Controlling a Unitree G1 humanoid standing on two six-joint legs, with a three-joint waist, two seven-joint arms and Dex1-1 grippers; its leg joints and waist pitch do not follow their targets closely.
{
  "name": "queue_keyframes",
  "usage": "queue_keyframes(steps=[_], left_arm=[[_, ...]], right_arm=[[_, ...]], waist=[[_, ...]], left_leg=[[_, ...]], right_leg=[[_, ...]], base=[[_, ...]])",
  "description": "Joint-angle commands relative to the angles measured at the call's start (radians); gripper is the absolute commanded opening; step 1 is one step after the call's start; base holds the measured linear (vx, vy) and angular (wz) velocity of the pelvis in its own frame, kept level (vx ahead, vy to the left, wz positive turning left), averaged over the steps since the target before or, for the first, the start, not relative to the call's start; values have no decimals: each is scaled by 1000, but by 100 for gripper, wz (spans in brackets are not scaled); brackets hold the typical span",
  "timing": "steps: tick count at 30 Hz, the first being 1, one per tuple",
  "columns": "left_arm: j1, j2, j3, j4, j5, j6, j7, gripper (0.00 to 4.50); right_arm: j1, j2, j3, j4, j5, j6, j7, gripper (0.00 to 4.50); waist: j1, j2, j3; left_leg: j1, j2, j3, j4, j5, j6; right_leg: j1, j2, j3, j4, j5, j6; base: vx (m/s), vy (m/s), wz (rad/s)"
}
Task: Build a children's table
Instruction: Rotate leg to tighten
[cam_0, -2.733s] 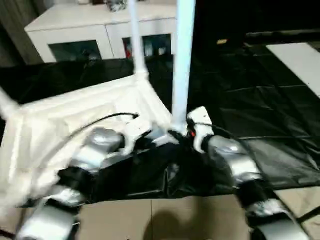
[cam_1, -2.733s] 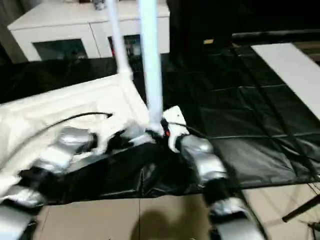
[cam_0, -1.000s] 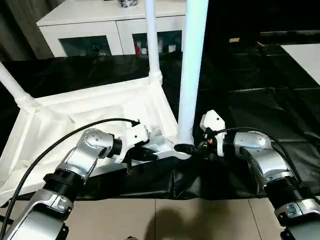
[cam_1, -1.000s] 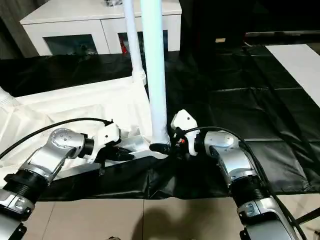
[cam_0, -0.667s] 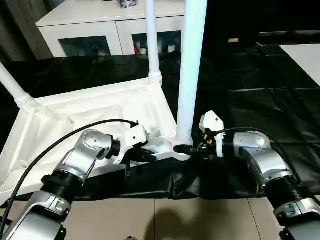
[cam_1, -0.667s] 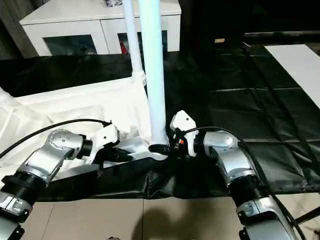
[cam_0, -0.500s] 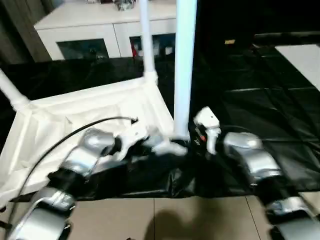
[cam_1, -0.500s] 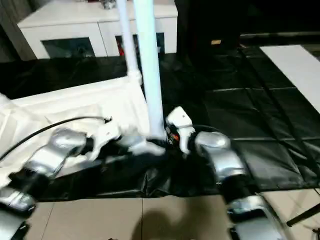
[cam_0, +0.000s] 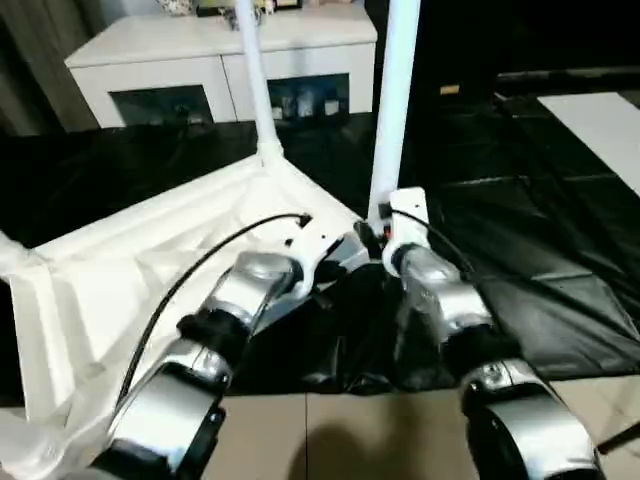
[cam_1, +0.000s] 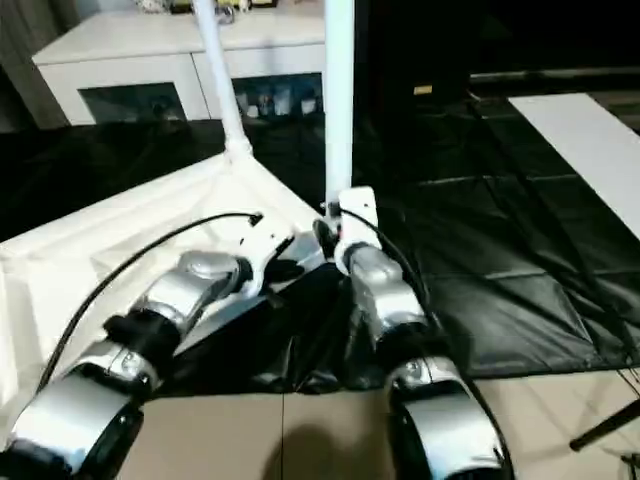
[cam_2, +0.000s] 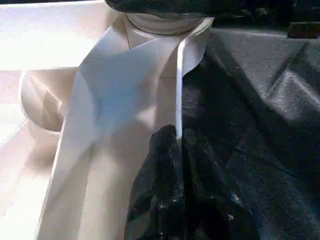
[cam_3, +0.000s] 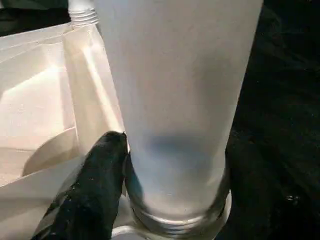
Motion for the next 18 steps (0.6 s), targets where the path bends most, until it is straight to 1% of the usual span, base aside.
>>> queue_keyframes(steps=[1,2,3,4,5,6,7,8,9,10,11,12,13,14,15,16,17,18], left_arm=[[-9,24,17,32,26,-5,65,0],[-7,31,13,29,27,-10,56,0],[-3,41,8,25,29,-18,41,0],[0,51,4,22,31,-27,26,0],[5,59,-1,13,31,-35,6,0],[9,64,-3,8,31,-39,-6,0],[24,87,-21,-13,36,-52,-57,0],[29,94,-26,-19,39,-52,-72,0],[37,109,-39,-33,44,-30,-99,0],[57,150,-77,-69,66,-36,-165,0],[58,151,-79,-70,67,-37,-168,0],[71,174,-89,-96,64,-42,-210,0],[85,193,-96,-124,52,-65,-264,0],[94,206,-102,-143,43,-83,-302,0],[102,217,-106,-158,34,-93,-334,0],[112,231,-112,-177,24,-102,-373,0],[120,242,-118,-192,16,-122,-406,0],[149,274,-132,-248,-16,-151,-507,0]], right_arm=[[12,45,10,48,23,-3,59,335],[11,40,13,46,18,-13,63,341],[8,28,15,43,12,-28,70,355],[5,18,15,43,8,-40,77,378],[6,8,17,37,6,-46,90,378],[6,2,18,33,5,-49,98,388],[11,-28,20,10,12,-49,148,400],[13,-37,21,3,14,-49,165,400],[21,-57,34,-13,10,-49,208,400],[48,-110,77,-57,-10,-61,315,400],[49,-113,78,-59,-11,-62,320,400],[70,-148,96,-89,-14,-76,404,400],[90,-177,108,-121,-5,-85,475,400],[102,-196,113,-138,1,-94,525,400],[112,-211,121,-152,3,-103,565,400],[122,-231,132,-168,3,-113,606,400],[129,-241,136,-179,7,-117,630,400],[150,-273,149,-221,26,-117,708,400]], waist=[[0,-4,-62],[-1,-4,-62],[-2,-8,-63],[-2,-6,-65],[-3,-7,-66],[-2,-6,-68],[-1,-5,-73],[-2,-3,-77],[-1,-1,-82],[0,8,-83],[3,1,-86],[4,11,-86],[7,5,-87],[14,7,-85],[15,11,-84],[17,10,-82],[17,10,-79],[21,9,-79]], left_leg=[[0,30,-16,-88,-197,44],[-1,30,-17,-88,-192,48],[-6,30,-19,-89,-178,55],[-5,30,-18,-87,-161,62],[-5,30,-17,-84,-145,69],[-6,30,-18,-83,-133,75],[-7,31,-19,-78,-91,89],[-8,29,-18,-72,-39,112],[-6,28,-17,-65,-2,135],[-7,26,-17,-60,13,150],[-10,28,-15,-54,47,181],[-10,27,-16,-52,56,192],[-11,29,-15,-49,64,213],[-12,32,-14,-50,44,223],[-12,34,-14,-51,32,220],[-9,36,-13,-53,1,211],[-8,40,-13,-58,-31,194],[-7,41,-15,-60,-47,185]], right_leg=[[46,-64,45,-81,-166,-221],[48,-63,44,-78,-157,-225],[52,-64,43,-75,-143,-227],[52,-64,43,-73,-123,-232],[53,-64,43,-71,-101,-240],[54,-65,43,-69,-86,-244],[56,-66,43,-62,-26,-254],[56,-63,43,-53,54,-270],[54,-61,41,-45,123,-284],[53,-60,40,-41,154,-290],[52,-60,40,-37,212,-292],[50,-60,39,-34,226,-297],[48,-60,37,-33,241,-300],[48,-60,35,-36,220,-303],[47,-61,35,-36,201,-302],[46,-59,34,-39,163,-303],[44,-58,36,-42,118,-303],[46,-60,36,-43,98,-305]], base=[[0,0,0],[0,0,0],[0,0,0],[0,0,0],[0,0,0],[0,0,0],[0,0,0],[0,0,0],[0,0,0],[0,0,0],[0,0,0],[0,0,0],[0,0,0],[0,0,0],[0,0,0],[0,0,0],[0,0,0],[0,0,0]])
